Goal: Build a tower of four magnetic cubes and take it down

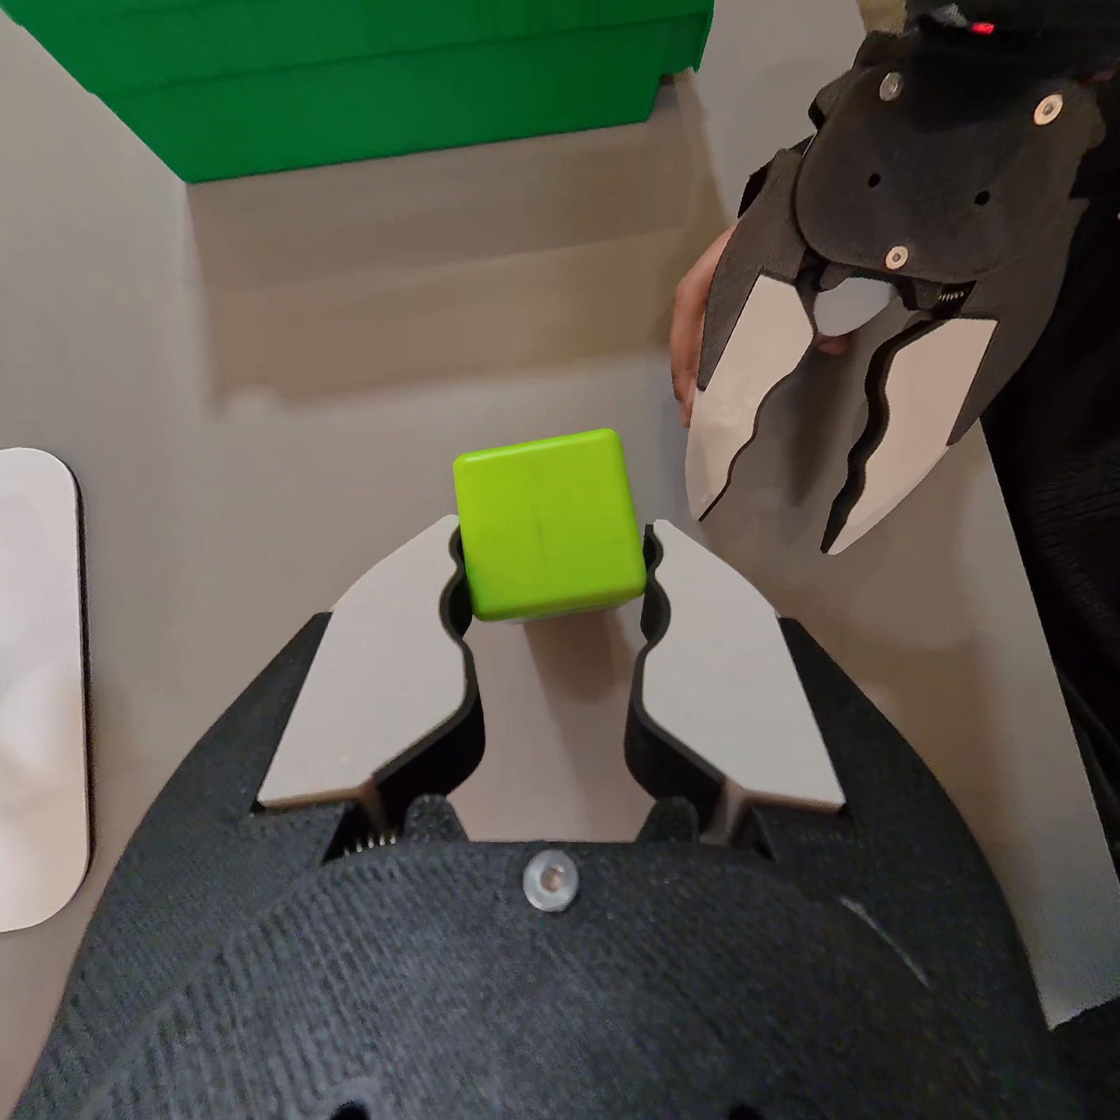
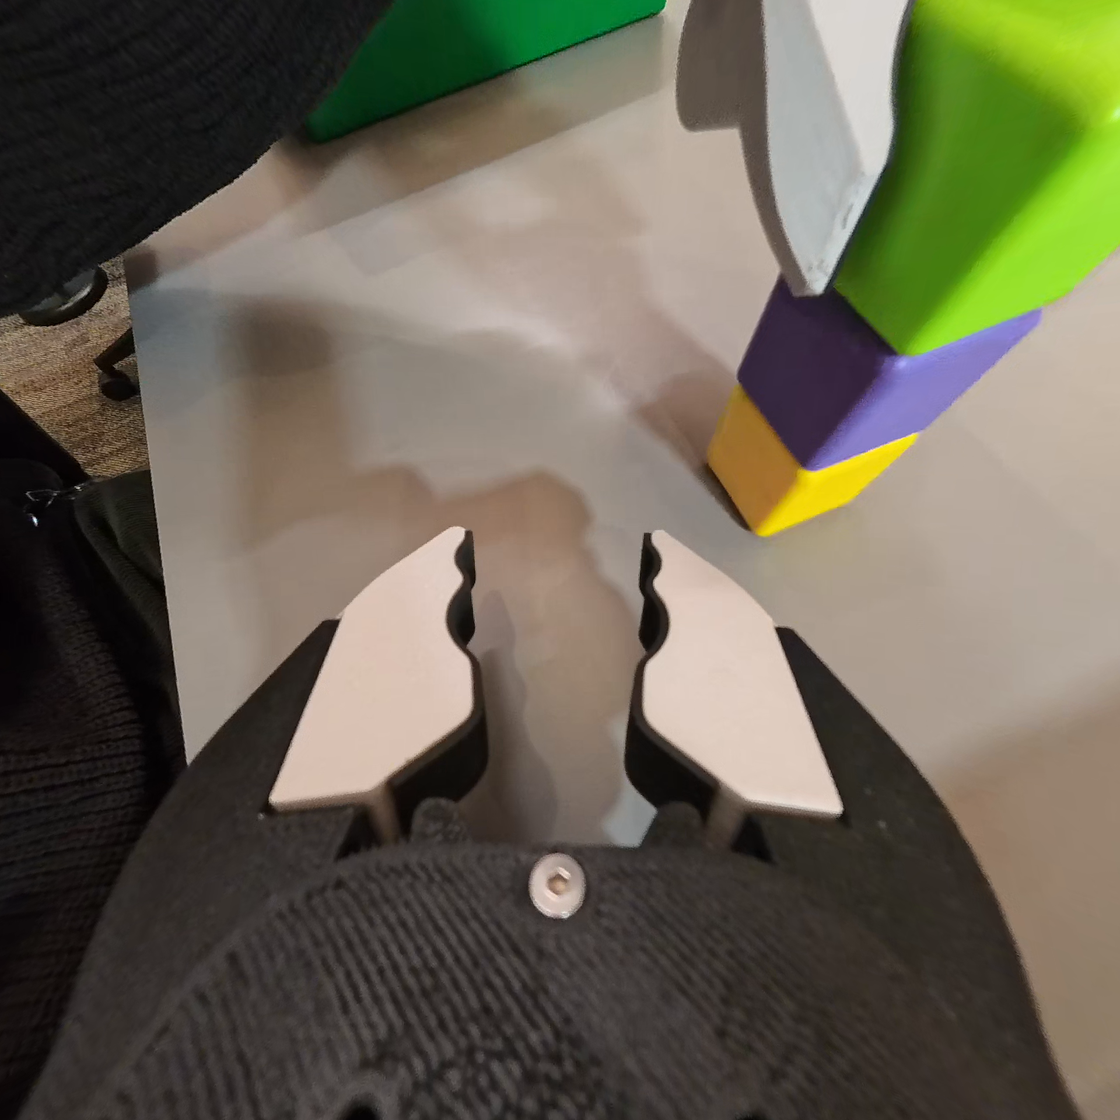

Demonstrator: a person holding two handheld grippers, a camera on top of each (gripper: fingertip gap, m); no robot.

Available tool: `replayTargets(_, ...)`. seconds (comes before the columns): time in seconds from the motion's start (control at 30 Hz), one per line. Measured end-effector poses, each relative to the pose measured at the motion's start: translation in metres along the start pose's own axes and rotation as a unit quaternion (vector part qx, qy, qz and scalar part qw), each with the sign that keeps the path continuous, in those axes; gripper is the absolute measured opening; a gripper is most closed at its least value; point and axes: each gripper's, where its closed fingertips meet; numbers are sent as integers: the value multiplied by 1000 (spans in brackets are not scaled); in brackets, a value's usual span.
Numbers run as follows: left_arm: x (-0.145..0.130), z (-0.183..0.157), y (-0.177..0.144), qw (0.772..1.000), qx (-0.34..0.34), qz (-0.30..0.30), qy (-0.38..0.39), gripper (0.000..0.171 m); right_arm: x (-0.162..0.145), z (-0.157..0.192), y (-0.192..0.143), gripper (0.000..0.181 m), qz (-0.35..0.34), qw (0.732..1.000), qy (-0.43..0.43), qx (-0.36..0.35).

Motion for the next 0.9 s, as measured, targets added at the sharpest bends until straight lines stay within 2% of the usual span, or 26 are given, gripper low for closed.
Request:
replayTargets(0.33, 0, 0, 2, 1000, 9, -4, -1, 55, 0, 0, 0, 53, -1, 1000, 1, 1)
replayTargets(0.37, -1, -1, 2, 1000, 6, -2, -4, 56, 0, 0, 0, 53, -1, 1000, 0, 1)
replayTargets(0.47, -3, -2, 3, 1000, 2, 9, -20, 76, 0, 0, 0, 53, 0, 1000, -2, 0)
replayTargets(0.63, 0, -4, -2, 1000, 1, -1, -29, 81, 0, 0, 0, 53, -1, 1000, -3, 0)
replayTargets(0.77, 9, -2, -34, 997, 25, -56, -55, 81, 0, 1, 0, 54, -2, 1000, 0, 2)
replayTargets(0.83, 15, 4, -67, 988, 59, -110, -87, 81, 0, 1, -1, 54, -3, 1000, 0, 2)
replayTargets(0.9, 12, 18, -112, 969, 122, -169, -129, 80, 0, 1, -1, 54, -3, 1000, -1, 1)
Point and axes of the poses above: each gripper's, where its closed fingertips meet, y out along the fingers, x out of its top, z = x × y across the jaws, and after that the axes turned 7 degrees about z, right-handed
